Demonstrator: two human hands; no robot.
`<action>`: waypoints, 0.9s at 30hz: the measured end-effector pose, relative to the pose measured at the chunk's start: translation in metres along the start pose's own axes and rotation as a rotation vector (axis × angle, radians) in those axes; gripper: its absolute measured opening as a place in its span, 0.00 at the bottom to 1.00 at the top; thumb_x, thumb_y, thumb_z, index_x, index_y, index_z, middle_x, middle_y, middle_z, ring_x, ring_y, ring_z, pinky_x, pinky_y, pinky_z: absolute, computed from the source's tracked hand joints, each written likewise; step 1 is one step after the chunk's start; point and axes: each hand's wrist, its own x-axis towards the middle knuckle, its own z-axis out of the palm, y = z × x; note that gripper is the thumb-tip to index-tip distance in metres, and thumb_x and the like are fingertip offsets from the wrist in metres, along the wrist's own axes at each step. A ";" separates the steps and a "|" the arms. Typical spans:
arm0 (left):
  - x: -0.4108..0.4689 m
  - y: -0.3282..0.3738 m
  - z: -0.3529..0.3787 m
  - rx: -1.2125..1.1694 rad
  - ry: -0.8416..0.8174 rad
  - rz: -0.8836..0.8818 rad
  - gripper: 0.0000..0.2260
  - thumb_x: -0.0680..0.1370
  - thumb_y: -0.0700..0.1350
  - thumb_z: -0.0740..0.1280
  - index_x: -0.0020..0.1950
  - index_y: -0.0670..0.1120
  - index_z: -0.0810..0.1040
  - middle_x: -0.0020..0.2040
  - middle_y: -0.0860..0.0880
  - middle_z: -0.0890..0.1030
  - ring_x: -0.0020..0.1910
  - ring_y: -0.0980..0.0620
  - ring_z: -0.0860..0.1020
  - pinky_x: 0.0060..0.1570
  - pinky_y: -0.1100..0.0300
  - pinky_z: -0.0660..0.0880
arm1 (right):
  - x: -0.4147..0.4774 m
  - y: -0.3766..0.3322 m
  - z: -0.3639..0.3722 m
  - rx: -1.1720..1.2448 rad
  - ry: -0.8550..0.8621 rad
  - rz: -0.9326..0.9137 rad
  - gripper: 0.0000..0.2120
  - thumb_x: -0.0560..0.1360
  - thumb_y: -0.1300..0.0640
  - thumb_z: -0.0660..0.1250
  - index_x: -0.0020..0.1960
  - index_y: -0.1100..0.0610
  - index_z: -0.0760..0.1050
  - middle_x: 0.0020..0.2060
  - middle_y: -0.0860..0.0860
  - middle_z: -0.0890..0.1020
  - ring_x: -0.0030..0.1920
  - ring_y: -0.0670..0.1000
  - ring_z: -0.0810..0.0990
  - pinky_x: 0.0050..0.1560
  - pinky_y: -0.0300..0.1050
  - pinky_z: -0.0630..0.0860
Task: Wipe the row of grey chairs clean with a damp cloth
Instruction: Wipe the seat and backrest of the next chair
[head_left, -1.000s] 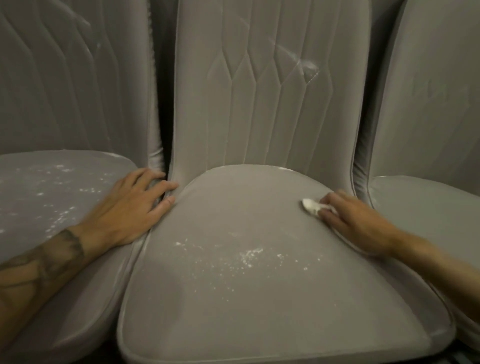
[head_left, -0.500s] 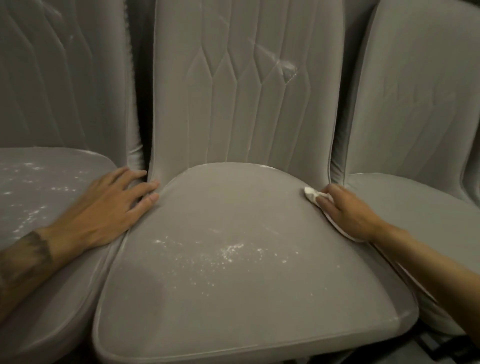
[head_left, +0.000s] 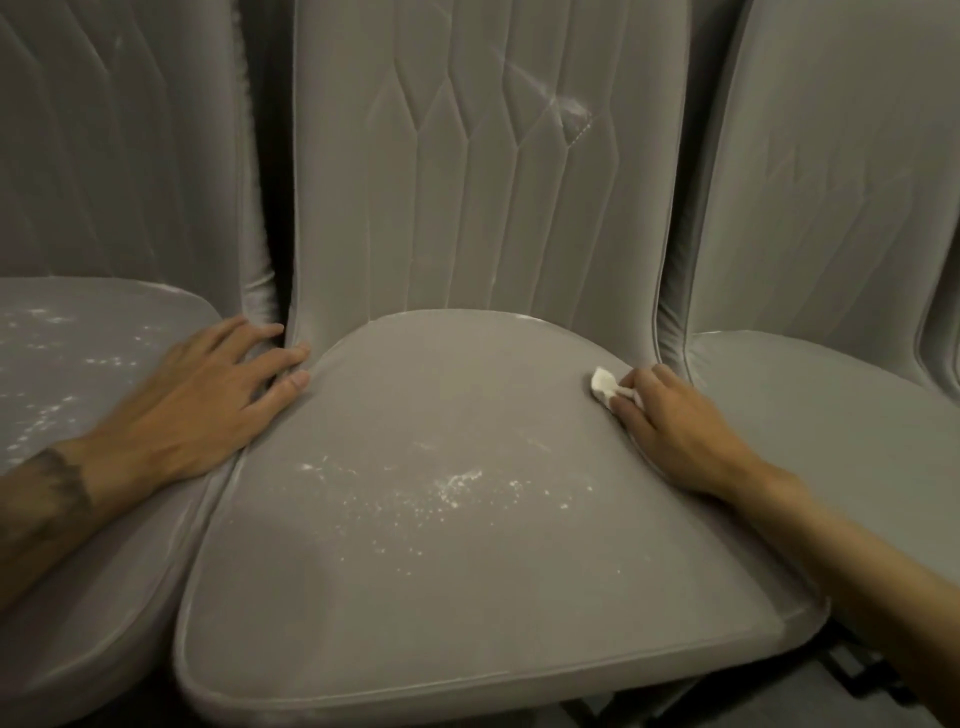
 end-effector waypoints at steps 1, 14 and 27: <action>0.000 0.000 0.000 0.000 0.002 0.001 0.36 0.79 0.70 0.42 0.76 0.55 0.74 0.77 0.47 0.70 0.77 0.42 0.64 0.76 0.45 0.61 | -0.015 -0.009 0.004 0.024 0.024 -0.067 0.13 0.83 0.43 0.56 0.58 0.51 0.72 0.52 0.49 0.75 0.50 0.51 0.75 0.51 0.48 0.71; 0.004 -0.009 0.010 -0.002 0.018 0.001 0.37 0.79 0.72 0.40 0.76 0.57 0.74 0.77 0.47 0.70 0.76 0.41 0.65 0.75 0.43 0.61 | -0.083 -0.079 0.003 0.089 0.067 -0.150 0.12 0.84 0.44 0.55 0.56 0.50 0.71 0.48 0.46 0.72 0.46 0.51 0.74 0.46 0.46 0.68; 0.002 -0.004 0.007 -0.013 0.028 0.004 0.37 0.79 0.72 0.41 0.76 0.55 0.74 0.76 0.46 0.71 0.75 0.41 0.65 0.74 0.42 0.62 | -0.091 -0.096 0.008 0.074 0.111 -0.110 0.11 0.84 0.43 0.55 0.56 0.49 0.70 0.49 0.47 0.73 0.46 0.50 0.74 0.46 0.47 0.70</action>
